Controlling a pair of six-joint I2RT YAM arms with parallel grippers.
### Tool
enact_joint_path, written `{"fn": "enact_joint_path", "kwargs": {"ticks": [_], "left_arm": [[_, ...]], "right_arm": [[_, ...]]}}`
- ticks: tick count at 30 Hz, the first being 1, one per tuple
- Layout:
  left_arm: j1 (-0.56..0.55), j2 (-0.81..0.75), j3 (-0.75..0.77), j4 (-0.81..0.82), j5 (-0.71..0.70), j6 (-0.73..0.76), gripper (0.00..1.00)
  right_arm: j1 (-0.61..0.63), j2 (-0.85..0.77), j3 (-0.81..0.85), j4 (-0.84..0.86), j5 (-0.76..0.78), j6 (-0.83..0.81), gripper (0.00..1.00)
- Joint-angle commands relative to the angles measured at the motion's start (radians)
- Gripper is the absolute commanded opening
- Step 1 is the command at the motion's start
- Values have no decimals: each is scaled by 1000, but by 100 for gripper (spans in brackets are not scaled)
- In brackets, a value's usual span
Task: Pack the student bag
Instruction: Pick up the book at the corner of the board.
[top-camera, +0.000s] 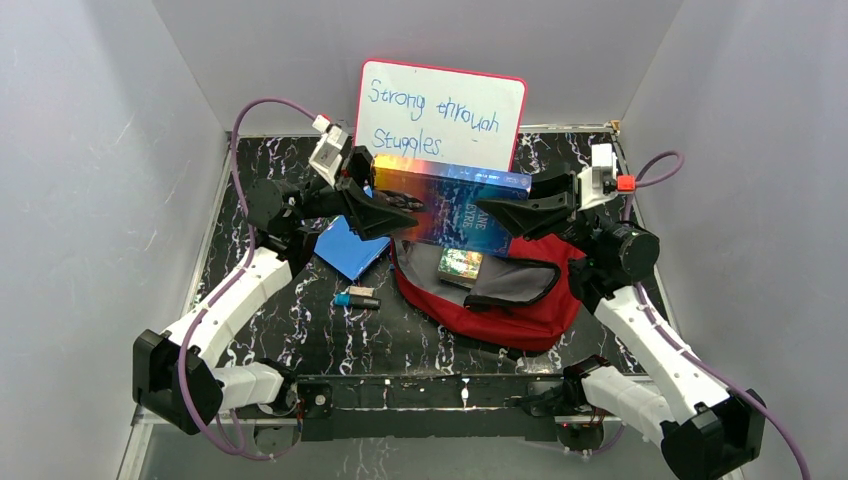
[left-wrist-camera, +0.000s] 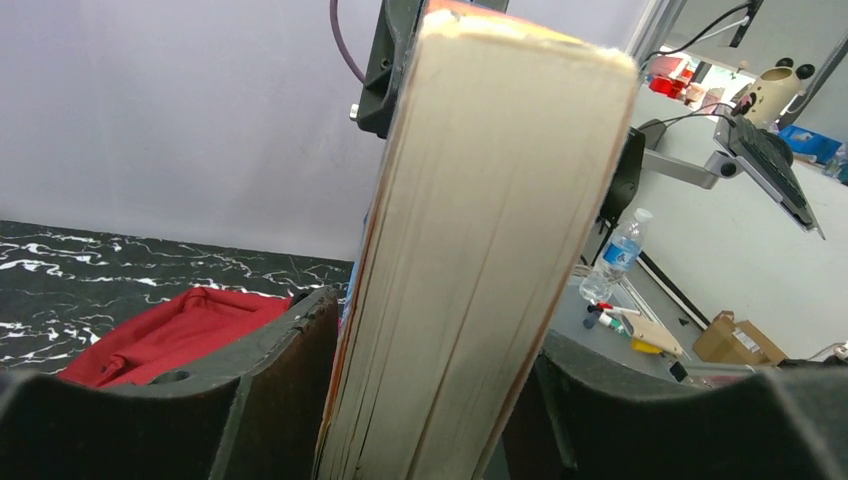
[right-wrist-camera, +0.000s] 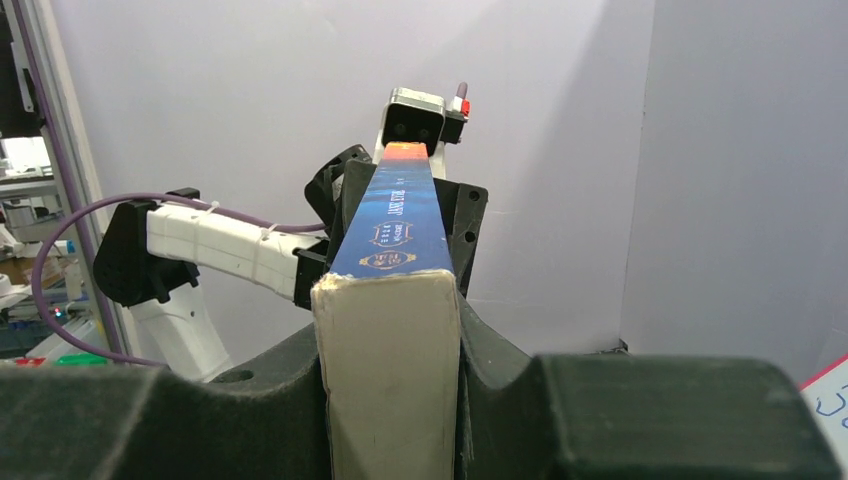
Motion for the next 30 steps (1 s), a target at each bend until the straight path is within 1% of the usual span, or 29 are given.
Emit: {"fn": "enact_joint_path", "kwargs": {"ticks": [1,4,14,16,18,22,24,27,29,30], "left_arm": [[-8,-8,36,50,54,-7,52],[-7,-4,44,50,76,-11,50],[-8,-1,50,50,68,-17,48],[-8,-5,44,50,54,-17,43],[-8,-9,38,50,40,-15,36],[-8,-13,32,50,34,-12,14],[-8,-10,31,51,34,-14,0],[-8,-6,31,51,22,-25,0],[-8,1,29,41,-8,-31,0],[-8,6,29,21,-27,-28,0]], "right_arm": [[1,-64,110,89,76,-47,0],[0,-76,115,55,67,-65,0],[0,-75,113,49,53,-51,0],[1,-74,111,49,53,-50,0],[1,-71,110,46,53,-50,0],[1,-67,105,40,53,-51,0],[1,-64,104,37,56,-52,0],[1,-69,103,-3,70,-69,0],[0,-81,104,-77,85,-95,0],[1,-91,103,-120,100,-111,8]]}}
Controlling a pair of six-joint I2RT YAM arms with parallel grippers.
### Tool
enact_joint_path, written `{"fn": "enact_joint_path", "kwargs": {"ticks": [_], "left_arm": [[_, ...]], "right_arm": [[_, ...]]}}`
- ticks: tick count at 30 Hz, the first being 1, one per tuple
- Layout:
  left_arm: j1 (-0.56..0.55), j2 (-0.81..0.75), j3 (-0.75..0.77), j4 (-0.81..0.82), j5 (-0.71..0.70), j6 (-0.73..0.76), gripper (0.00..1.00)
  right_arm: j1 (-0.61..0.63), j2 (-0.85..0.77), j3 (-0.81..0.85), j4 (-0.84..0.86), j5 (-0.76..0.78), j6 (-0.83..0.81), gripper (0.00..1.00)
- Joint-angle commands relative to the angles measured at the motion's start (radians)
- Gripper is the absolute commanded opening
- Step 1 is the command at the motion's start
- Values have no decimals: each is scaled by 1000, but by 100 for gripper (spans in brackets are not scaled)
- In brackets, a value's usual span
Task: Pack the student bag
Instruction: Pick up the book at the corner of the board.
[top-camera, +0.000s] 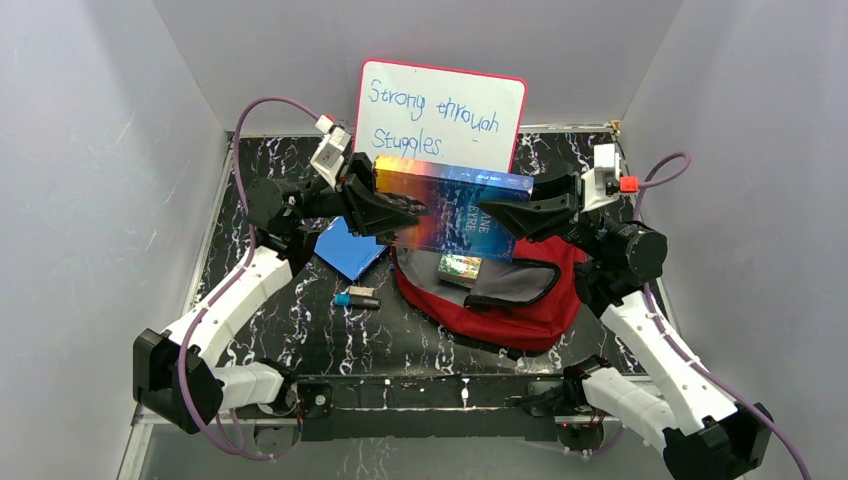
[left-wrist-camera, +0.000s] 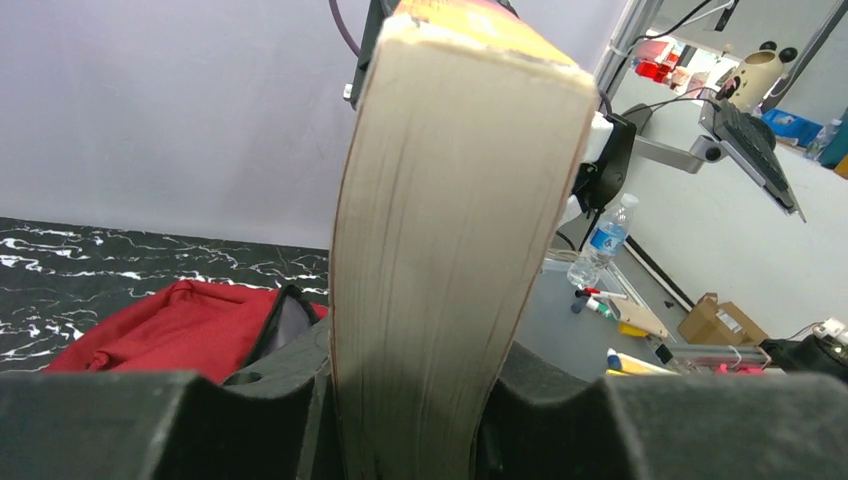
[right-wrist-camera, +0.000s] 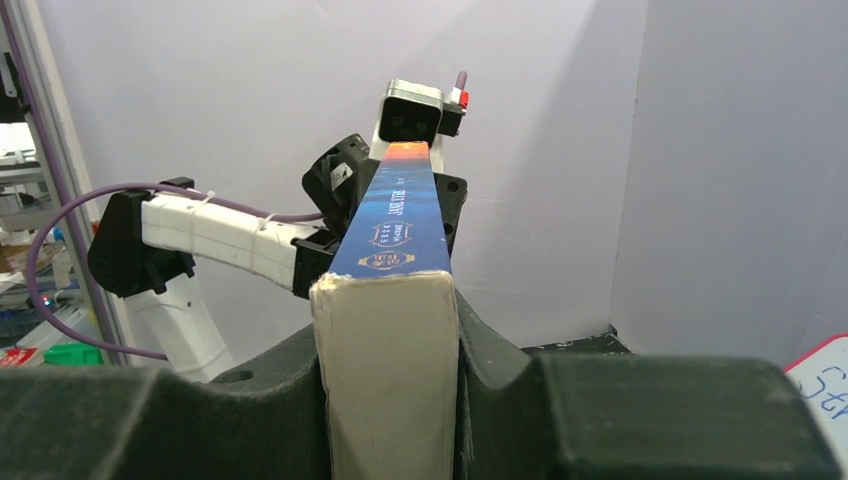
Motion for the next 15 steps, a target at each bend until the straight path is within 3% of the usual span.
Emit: {"fn": "enact_joint_path", "kwargs": {"ticks": [1,4,7,10,15], "left_arm": [[-5,7,16,-9,-102,-10,0],[-5,36,11,-21,-134,-26,0],[-1,53,20,-38,-138,-20,0],[24,36,35,-141,-170,56,0],[96,-7,83,-426,-270,223,0]], "right_arm": [[0,-60,64,-42,146,-69,21],[1,-94,35,-123,215,-97,51],[2,-130,30,-255,298,-152,70],[0,-169,18,-386,402,-198,79],[2,-241,-20,-576,598,-244,80]]}}
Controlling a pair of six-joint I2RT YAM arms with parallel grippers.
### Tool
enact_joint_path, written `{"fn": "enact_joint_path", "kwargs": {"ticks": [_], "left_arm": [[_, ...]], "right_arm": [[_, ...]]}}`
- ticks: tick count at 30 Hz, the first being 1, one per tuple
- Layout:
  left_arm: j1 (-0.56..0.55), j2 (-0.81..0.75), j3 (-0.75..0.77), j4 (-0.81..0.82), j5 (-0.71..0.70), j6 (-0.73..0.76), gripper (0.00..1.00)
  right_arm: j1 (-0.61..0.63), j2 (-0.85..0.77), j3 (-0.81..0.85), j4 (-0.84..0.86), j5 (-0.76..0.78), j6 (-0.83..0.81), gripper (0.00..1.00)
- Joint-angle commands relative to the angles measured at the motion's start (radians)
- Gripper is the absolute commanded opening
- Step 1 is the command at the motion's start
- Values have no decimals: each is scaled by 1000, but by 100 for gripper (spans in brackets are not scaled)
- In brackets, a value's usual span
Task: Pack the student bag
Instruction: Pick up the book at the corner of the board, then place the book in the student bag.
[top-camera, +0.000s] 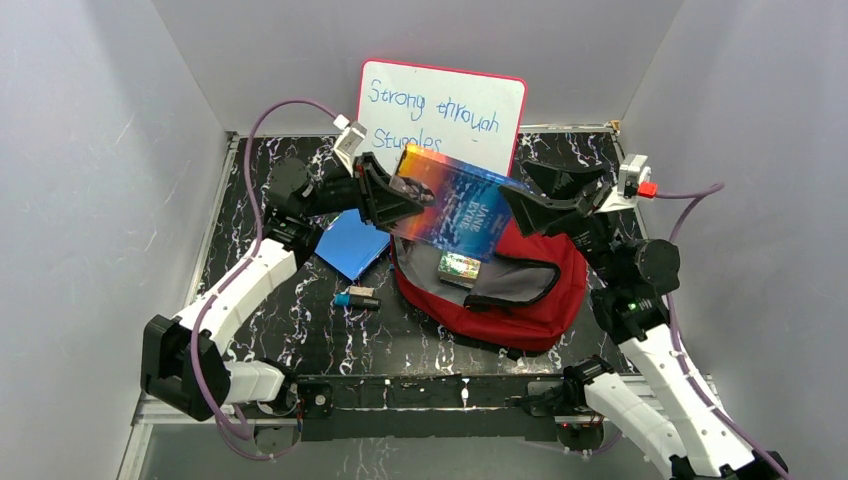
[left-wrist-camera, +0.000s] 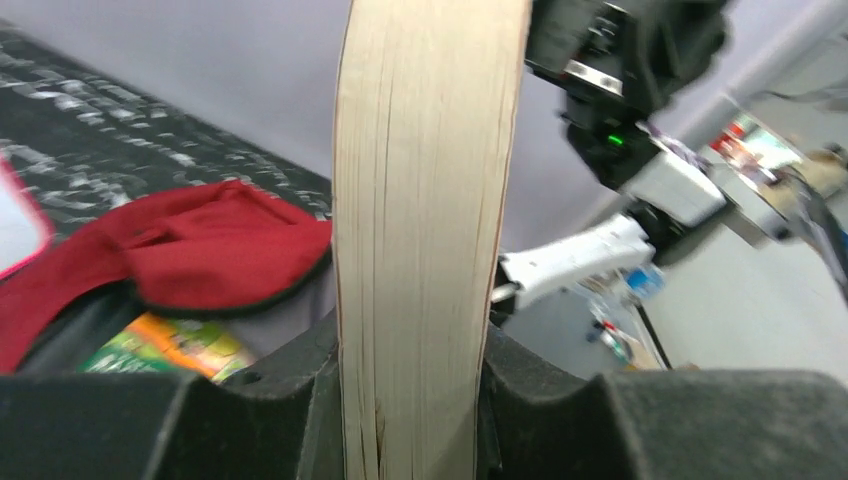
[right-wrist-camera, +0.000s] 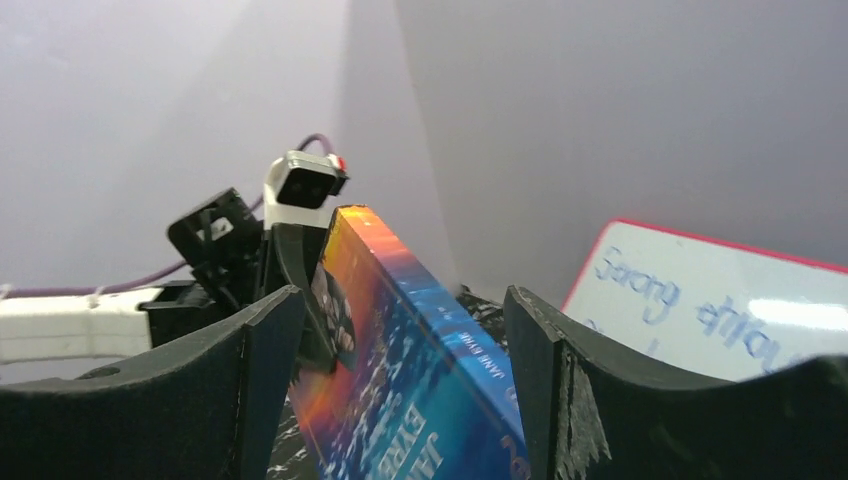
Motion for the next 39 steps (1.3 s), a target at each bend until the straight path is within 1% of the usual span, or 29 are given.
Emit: {"fn": "enact_joint_path", "kwargs": {"ticks": [1,3,4,5,8,10,12,15,18,21,22,23,24,26,28,30,33,39], "left_arm": [[84,-77,99,-188,-203,152,0],[116,-80,108,-244,-229,160,0],[126,-80,107,-257,-239,155,0],[134,-79,108,-269,-247,145,0],[145,-73,99,-303,-265,122,0],[151,-71,94,-328,-282,109,0],[158,-72,92,-355,-303,105,0],[166,-73,99,-404,-333,111,0],[173,-65,112,-436,-340,115,0],[174,-56,120,-445,-329,114,0],[173,-56,120,-449,-328,114,0],[173,-55,118,-451,-330,115,0],[174,-55,118,-454,-329,117,0],[175,-54,115,-455,-329,120,0],[174,-47,110,-448,-323,115,0],[174,-40,104,-429,-316,101,0],[174,-29,96,-392,-300,72,0],[175,-24,87,-372,-276,56,0]], "right_arm": [[1,-64,3,-215,263,-66,80],[2,-60,25,-343,428,-69,77],[2,-53,47,-426,470,-71,76],[1,-31,72,-509,556,-69,75],[1,58,164,-781,696,-53,71],[1,145,234,-944,715,-59,70],[-1,242,321,-1102,684,-70,71],[-3,376,422,-1270,632,-96,74],[-31,431,457,-1321,578,-136,79],[-74,452,476,-1389,516,-155,82],[-84,450,470,-1411,498,-161,85],[-88,443,463,-1434,480,-166,93],[-89,435,456,-1462,471,-164,98],[-89,408,428,-1512,480,-130,99],[-89,355,378,-1525,489,-98,99],[-90,305,313,-1495,485,-71,99],[-89,271,266,-1468,499,-43,99],[-90,234,170,-1418,512,-60,99]]}}
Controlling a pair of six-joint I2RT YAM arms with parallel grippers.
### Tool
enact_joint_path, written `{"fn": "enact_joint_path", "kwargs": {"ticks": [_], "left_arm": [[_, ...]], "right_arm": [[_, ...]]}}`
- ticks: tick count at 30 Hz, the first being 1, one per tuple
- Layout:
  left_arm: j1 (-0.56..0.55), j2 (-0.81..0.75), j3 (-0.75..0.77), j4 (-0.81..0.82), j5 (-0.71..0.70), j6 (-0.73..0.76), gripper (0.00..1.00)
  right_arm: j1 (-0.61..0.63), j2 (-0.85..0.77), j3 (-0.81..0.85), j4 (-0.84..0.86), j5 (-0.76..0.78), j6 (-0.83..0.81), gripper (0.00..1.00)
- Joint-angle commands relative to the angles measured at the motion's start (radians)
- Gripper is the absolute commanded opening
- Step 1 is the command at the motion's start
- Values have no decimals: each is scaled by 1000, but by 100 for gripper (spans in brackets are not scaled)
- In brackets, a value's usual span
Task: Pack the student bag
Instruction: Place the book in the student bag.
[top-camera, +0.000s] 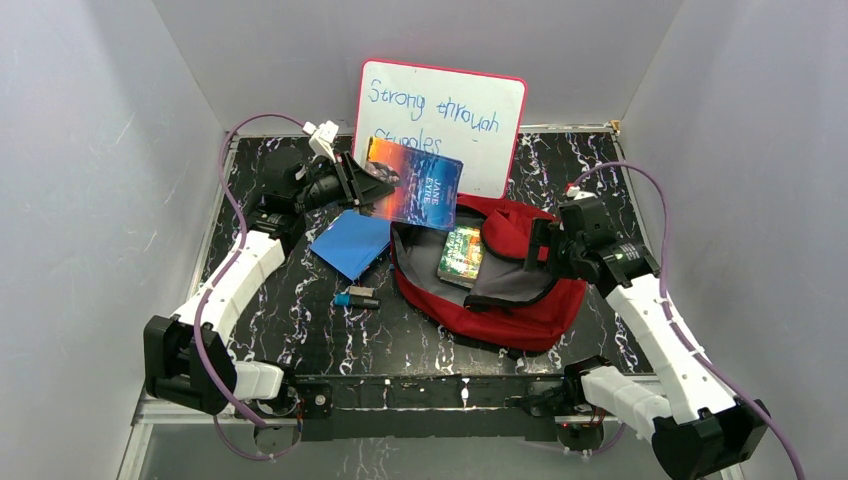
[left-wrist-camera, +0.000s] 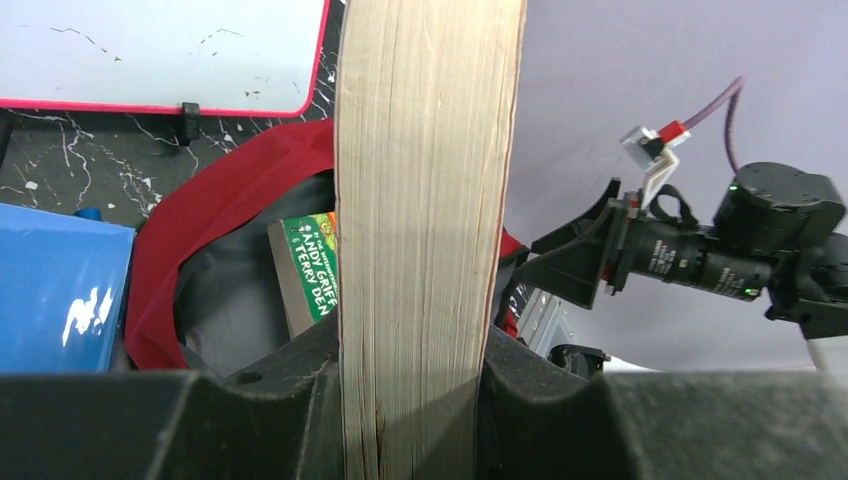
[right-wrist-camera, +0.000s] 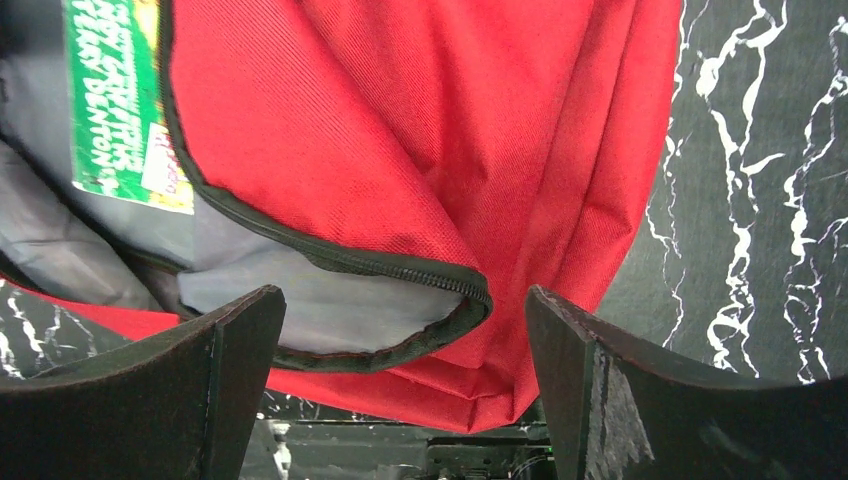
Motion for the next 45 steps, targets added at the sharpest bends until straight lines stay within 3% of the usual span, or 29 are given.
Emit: {"fn": "enact_joint_path", "kwargs": {"ticks": [1,7,24,27,33,37,45], "left_arm": [[5,-39,50,167,63,-31,0],[4,-51,25,182,79,-40,0],[4,-72,-11,167,80,-49,0],[5,-72,-11,165,76,-47,0],[4,-77,-10,132,71,-45,0],[4,-96,1,49,60,-34,0],[4,-119,38,-201,8,-16,0]], "right_arm": [[-4,-28,-70,52,7,7,99],[-4,-89,-147,113,-14,-13,95],[-7,-140,-284,369,-101,84,71],[-9,-184,-291,389,-98,85,60],[-8,-256,-254,403,-101,47,21],[-7,-262,-196,426,-163,11,2],[-9,-175,7,455,-186,-4,0]]}}
